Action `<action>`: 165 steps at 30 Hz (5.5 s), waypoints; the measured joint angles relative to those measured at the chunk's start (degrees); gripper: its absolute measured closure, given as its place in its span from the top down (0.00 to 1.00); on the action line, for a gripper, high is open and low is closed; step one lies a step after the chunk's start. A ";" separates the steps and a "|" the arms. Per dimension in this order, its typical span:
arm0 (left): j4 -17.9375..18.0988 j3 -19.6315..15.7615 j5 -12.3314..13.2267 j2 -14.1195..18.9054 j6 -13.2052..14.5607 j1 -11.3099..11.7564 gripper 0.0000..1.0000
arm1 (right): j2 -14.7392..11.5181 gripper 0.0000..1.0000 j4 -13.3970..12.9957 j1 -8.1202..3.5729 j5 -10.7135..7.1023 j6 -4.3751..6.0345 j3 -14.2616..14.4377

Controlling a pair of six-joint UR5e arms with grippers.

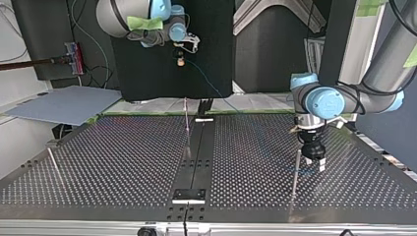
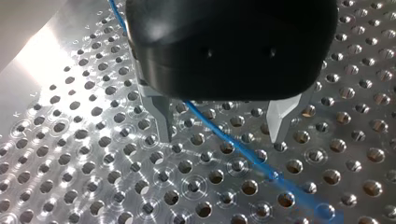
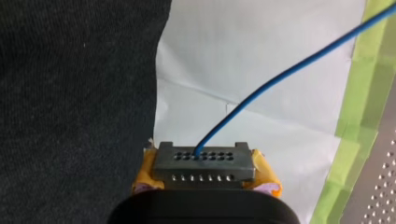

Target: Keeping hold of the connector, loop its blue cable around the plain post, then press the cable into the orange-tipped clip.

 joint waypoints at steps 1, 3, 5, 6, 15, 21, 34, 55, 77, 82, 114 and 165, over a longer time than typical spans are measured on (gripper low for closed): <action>0.00 0.01 0.00 0.00 0.00 0.01 1.00 | 0.02 0.00 -0.32 -0.24 0.01 0.04 0.23; 0.00 0.00 0.00 0.00 0.00 0.03 1.00 | 0.03 0.00 -0.85 -0.80 0.00 0.11 0.60; 0.00 0.01 0.00 0.00 0.00 0.03 1.00 | 0.05 0.00 -1.06 -1.18 0.00 0.14 0.76; 0.00 0.02 0.00 0.00 0.00 0.03 1.00 | 0.05 0.00 -1.16 -1.40 0.01 0.14 0.82; -0.01 0.03 0.00 0.00 0.00 0.05 1.00 | 0.12 0.00 -1.47 -2.85 -0.01 0.17 1.03; -0.01 0.03 0.00 0.00 0.00 0.11 1.00 | 0.17 0.00 -3.49 -5.80 -0.75 0.23 2.57; -0.01 0.01 0.04 0.00 -0.09 0.13 1.00 | 0.16 0.00 -6.40 -9.13 -3.40 -1.43 4.05; -0.29 0.01 -0.39 0.01 -0.12 0.18 1.00 | -9.56 0.00 -13.39 -7.66 -2.98 -1.63 13.47; -0.56 -0.01 -0.95 -0.02 -0.09 0.44 1.00 | -21.14 0.00 -14.09 -7.21 -1.35 -1.68 24.62; -0.58 0.00 -0.96 -0.01 -0.09 0.49 1.00 | -23.91 0.00 -14.23 -7.53 -1.38 -2.15 26.11; -0.58 0.03 -1.00 0.01 -0.12 1.18 1.00 | -31.09 0.00 -27.22 -11.80 -8.36 -6.25 28.43; -5.84 -4.48 2.55 0.01 -9.46 3.69 1.00 | -21.69 0.00 -30.38 -13.48 -10.70 -4.96 27.61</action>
